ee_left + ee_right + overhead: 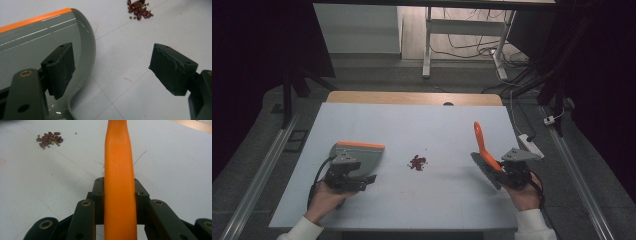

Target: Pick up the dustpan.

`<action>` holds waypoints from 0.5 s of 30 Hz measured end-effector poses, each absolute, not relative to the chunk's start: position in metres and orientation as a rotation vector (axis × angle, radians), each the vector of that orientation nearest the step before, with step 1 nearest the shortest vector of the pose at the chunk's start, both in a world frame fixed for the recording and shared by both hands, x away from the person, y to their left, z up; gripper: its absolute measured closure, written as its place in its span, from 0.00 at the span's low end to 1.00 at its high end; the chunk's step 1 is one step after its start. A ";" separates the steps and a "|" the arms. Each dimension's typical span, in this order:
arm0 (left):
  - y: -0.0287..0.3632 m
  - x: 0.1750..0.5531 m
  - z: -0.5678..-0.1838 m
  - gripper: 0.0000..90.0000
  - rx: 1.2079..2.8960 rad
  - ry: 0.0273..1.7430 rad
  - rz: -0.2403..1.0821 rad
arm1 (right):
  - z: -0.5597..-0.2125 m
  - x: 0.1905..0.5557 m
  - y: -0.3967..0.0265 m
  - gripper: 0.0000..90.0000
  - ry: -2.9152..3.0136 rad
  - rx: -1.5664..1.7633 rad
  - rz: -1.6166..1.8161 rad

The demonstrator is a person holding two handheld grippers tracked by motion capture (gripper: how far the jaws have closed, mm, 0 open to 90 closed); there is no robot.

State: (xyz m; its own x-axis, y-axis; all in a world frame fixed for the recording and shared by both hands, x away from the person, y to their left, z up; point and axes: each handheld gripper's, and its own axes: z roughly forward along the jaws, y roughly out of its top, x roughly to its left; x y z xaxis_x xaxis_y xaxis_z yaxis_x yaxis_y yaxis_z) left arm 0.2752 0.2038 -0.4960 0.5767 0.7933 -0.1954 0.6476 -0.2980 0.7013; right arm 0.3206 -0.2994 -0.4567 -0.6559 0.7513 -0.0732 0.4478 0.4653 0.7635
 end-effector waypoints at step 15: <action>0.205 0.277 -0.496 0.23 2.042 1.161 0.211 | -0.457 0.319 -0.298 0.78 2.302 1.000 1.018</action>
State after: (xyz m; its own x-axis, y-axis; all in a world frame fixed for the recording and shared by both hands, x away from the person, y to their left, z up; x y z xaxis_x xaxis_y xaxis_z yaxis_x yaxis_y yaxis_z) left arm 0.2770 0.2053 -0.4962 0.5720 0.7916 -0.2148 0.6653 -0.2946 0.6860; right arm 0.3194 -0.2981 -0.4565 -0.6477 0.7564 -0.0918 0.4408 0.4702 0.7646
